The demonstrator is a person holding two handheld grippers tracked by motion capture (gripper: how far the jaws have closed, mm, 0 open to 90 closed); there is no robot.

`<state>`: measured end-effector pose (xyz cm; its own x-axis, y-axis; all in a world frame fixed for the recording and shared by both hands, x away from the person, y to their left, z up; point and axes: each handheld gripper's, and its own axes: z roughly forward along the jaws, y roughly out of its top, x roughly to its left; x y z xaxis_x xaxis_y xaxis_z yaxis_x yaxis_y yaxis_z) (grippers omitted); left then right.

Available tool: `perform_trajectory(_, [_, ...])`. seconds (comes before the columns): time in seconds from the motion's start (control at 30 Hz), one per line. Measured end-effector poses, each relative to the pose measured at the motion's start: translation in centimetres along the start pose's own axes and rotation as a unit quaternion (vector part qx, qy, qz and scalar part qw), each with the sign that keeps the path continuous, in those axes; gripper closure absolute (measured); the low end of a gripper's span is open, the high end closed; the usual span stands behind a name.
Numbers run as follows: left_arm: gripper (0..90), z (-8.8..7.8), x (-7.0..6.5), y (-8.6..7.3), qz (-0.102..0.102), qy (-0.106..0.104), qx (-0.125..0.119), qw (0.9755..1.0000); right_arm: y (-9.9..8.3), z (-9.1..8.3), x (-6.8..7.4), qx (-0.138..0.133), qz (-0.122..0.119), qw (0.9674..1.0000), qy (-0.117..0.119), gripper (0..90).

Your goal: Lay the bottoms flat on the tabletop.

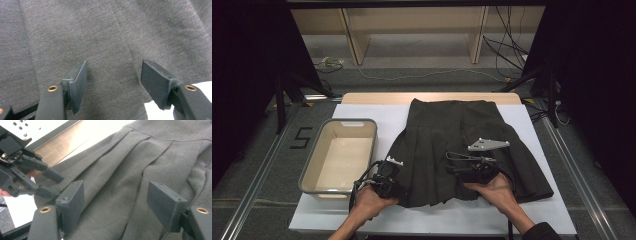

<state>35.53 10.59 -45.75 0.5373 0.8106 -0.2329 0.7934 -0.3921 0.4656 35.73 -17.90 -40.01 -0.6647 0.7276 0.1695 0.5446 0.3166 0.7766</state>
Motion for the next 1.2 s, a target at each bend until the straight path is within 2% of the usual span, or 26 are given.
perform_trajectory(0.1, [40.2, 0.4, 0.0, -0.1, 0.003, 0.0, 0.007, 1.0, 0.0, 0.1, 0.0, 0.0, -0.002, 1.0, -0.002, 31.0])
perform_trajectory(0.17, [45.8, 0.6, 0.1, -0.1, 0.0, -0.001, 0.01, 0.9999, 0.0, 0.1, 0.0, 0.001, -0.001, 1.0, -0.003, 31.1])
perform_trajectory(0.23, [49.3, 0.6, -0.1, -0.1, 0.006, 0.001, 0.012, 0.9999, -0.1, 0.1, 0.0, 0.002, -0.002, 1.0, -0.002, 31.2])
perform_trajectory(0.3, [55.3, 0.7, -0.3, -0.2, 0.019, 0.007, 0.018, 0.9996, -0.1, 0.1, 0.0, 0.002, -0.003, 1.0, -0.001, 31.9])
perform_trajectory(0.47, [77.6, 1.1, 0.0, -0.2, 0.019, 0.012, 0.025, 0.9994, -0.2, 0.2, 0.1, 0.006, -0.005, 1.0, 0.0, 32.3])
perform_trajectory(0.53, [83.7, 1.1, 0.2, -0.2, 0.021, 0.007, 0.022, 0.9995, -0.2, 0.2, 0.1, 0.006, -0.005, 1.0, 0.0, 32.4])
perform_trajectory(0.6, [86.2, 1.1, -0.1, -0.1, 0.026, 0.005, 0.019, 0.9995, -0.1, 0.3, 0.1, 0.006, -0.005, 1.0, 0.0, 32.6])
perform_trajectory(0.63, [86.6, 1.1, -0.4, -0.1, 0.032, 0.003, 0.014, 0.9994, -0.1, 0.3, 0.1, 0.006, -0.005, 1.0, -0.001, 32.7])
perform_trajectory(0.77, [86.8, 1.3, -1.7, 0.5, 0.025, -0.031, -0.003, 0.9992, -0.1, 0.3, 0.0, 0.005, -0.005, 1.0, -0.002, 32.8])
perform_trajectory(0.83, [86.6, 1.5, -2.5, 0.9, 0.018, -0.055, -0.009, 0.9983, -0.1, 0.4, 0.0, 0.006, -0.006, 1.0, -0.002, 32.9])
perform_trajectory(0.93, [85.8, 1.8, -3.4, 1.2, 0.032, -0.051, -0.012, 0.9981, -0.1, 0.4, 0.0, 0.008, -0.006, 0.9999, -0.002, 32.9])
perform_trajectory(0.97, [85.4, 1.8, -3.4, 1.2, 0.032, -0.051, -0.011, 0.9981, -0.2, 0.4, 0.0, 0.008, -0.007, 0.9999, -0.002, 32.9])
perform_trajectory(1.03, [83.7, 1.8, -3.1, 1.1, 0.015, -0.064, -0.015, 0.9977, -0.2, 0.3, 0.0, 0.008, -0.006, 0.9999, -0.003, 32.9])
perform_trajectory(1.1, [80.9, 1.5, -2.9, 1.1, 0.013, -0.072, -0.017, 0.9972, -0.2, 0.3, -0.1, 0.008, -0.005, 1.0, -0.004, 32.9])
perform_trajectory(1.2, [72.0, 1.2, -3.0, 1.1, 0.022, -0.077, -0.016, 0.9967, -0.2, 0.3, -0.1, 0.008, -0.005, 0.9999, -0.005, 32.8])
